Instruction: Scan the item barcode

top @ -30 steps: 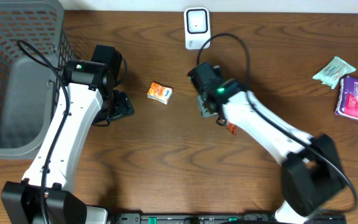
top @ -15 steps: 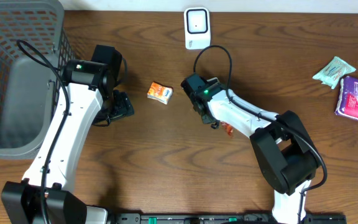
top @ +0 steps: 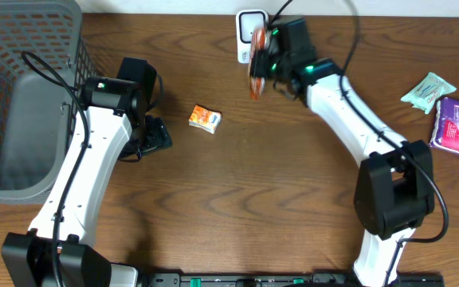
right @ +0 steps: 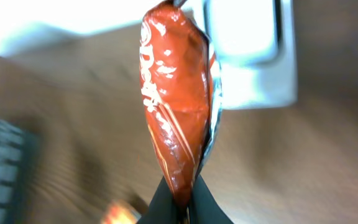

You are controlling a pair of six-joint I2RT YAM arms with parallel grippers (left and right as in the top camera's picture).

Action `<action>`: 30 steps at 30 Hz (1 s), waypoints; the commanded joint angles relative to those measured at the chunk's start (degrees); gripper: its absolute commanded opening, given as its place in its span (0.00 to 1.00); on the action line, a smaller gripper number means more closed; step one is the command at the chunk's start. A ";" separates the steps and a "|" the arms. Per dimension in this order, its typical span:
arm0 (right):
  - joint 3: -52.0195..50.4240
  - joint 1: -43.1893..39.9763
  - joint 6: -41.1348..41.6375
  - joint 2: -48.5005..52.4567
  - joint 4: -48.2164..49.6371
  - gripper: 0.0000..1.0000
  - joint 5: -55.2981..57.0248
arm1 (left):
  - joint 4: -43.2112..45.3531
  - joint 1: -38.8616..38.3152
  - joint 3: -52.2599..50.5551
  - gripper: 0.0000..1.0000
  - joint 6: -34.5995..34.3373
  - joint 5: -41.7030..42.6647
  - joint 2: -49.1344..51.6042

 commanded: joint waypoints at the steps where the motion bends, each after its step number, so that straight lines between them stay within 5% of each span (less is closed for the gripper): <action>1: 0.63 -1.68 12.31 1.51 9.88 0.01 -13.09 | -0.22 0.31 -0.20 0.98 -0.68 -0.15 -0.20; 11: 0.76 -4.79 44.09 15.85 44.81 0.01 -16.70 | -0.22 0.31 -0.20 0.98 -0.68 -0.15 -0.20; 15: 0.74 -8.55 45.59 18.97 50.23 0.01 -22.08 | -0.22 0.31 -0.20 0.98 -0.70 -0.15 -0.20; 24: 0.74 -20.04 36.48 13.20 47.39 0.01 -35.15 | -0.22 0.31 -0.20 0.98 -0.68 -0.15 -0.20; 30: 0.74 -29.92 22.16 4.74 11.80 0.01 -28.72 | -0.22 0.31 -0.20 0.98 -0.70 -0.15 -0.20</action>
